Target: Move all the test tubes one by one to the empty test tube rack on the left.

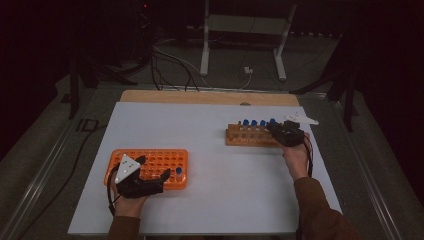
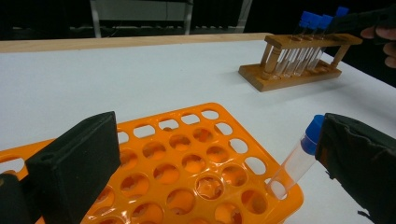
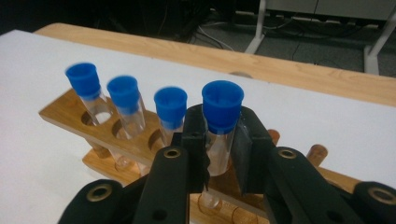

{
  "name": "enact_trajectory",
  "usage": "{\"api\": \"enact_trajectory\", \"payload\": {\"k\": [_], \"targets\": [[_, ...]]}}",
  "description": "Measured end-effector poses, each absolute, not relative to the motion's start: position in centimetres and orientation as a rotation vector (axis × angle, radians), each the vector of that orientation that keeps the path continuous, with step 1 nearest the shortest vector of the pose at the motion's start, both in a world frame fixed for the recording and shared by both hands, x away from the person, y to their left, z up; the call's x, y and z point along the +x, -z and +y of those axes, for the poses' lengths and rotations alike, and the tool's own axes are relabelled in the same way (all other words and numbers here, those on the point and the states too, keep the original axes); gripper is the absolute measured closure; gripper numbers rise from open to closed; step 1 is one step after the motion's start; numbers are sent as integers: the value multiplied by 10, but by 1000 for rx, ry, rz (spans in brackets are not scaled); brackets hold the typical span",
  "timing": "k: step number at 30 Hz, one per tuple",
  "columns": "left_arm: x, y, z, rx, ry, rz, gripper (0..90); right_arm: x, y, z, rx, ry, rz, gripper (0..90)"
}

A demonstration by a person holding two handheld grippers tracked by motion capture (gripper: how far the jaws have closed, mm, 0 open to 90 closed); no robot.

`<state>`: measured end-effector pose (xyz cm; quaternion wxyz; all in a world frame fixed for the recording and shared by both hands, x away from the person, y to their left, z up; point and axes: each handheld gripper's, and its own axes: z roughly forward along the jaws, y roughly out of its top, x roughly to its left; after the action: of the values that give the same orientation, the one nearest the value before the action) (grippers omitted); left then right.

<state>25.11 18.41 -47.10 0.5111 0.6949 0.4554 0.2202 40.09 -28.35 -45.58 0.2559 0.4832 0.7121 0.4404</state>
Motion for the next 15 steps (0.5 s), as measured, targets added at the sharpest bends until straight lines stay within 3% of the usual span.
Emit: {"api": "enact_trajectory", "payload": {"k": [15], "targets": [[251,472,184,1672,-526,1099,6,392,430,-288,1256,-1226,1886,773]]}}
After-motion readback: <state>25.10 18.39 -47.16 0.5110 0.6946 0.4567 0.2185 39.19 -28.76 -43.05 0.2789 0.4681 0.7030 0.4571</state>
